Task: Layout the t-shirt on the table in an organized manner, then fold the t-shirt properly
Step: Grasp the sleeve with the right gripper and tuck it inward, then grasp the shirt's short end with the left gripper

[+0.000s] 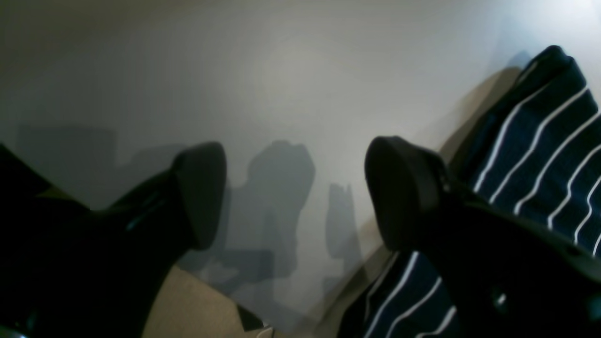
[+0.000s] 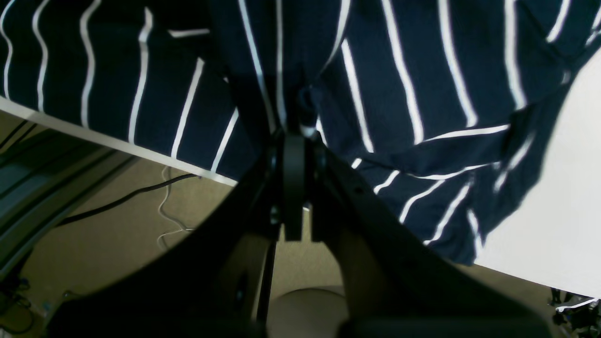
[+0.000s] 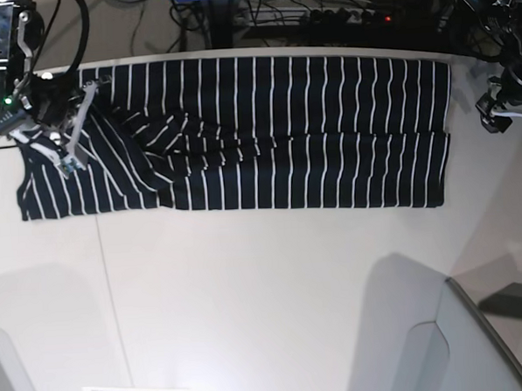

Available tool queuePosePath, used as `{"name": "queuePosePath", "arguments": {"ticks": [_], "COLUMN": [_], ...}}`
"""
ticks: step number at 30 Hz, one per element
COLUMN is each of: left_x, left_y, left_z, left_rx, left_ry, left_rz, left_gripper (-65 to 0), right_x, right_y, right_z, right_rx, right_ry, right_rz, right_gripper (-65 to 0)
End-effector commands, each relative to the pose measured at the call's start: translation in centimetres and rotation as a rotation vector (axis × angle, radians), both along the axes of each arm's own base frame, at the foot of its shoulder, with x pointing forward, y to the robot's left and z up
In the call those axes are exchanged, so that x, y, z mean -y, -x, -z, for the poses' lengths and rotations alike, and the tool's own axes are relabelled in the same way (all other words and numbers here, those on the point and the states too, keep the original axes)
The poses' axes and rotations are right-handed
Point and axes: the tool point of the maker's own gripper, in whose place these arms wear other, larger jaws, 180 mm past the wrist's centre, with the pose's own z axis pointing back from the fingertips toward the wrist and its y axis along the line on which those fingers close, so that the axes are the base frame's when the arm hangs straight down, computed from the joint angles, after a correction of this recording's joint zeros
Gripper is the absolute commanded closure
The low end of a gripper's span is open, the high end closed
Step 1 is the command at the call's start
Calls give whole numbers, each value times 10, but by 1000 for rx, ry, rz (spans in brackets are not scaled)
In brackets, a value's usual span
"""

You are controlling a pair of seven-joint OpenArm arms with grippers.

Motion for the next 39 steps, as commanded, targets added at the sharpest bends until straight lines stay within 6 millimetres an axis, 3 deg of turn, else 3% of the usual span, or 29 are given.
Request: {"name": "queuePosePath", "arguments": {"ticks": [1, 3, 5, 7, 9, 11, 14, 18, 23, 30, 39], "left_x": [-12, -11, -3, 9, 11, 12, 20, 47, 79, 100, 146], "left_y": [-8, -8, -14, -21, -27, -29, -36, -47, -42, -33, -42], "left_z": [-16, -15, -13, -9, -10, -10, -13, -13, 16, 57, 76], "left_rx": [37, 37, 22, 4, -7, -4, 17, 64, 83, 72, 66], "left_ry": [-41, -39, -41, -43, -51, -50, -47, -32, 66, 182, 257], "left_rz": [3, 4, 48, 105, 142, 146, 217, 387, 503, 466, 534], "left_gripper": [-471, -471, -471, -471, -481, -482, -484, -484, -484, -476, -453], "right_x": [3, 4, 4, 4, 5, 8, 25, 39, 36, 33, 33], "right_y": [-8, -8, -8, -7, -8, -10, -14, -22, -25, -29, -28], "right_z": [-6, -6, -6, -6, -6, -7, -12, -19, -20, -21, -20], "right_rx": [29, 27, 27, 25, 31, 46, 103, 169, 181, 200, 199], "right_ry": [6, 7, 7, 10, 10, 12, 13, 12, 6, -5, -5], "right_rz": [-1, -1, -1, -1, -2, 5, 68, 114, 109, 109, 109], "right_gripper": [-9, -35, -120, -261, -441, -546, -546, -546, -545, -545, -543]}}
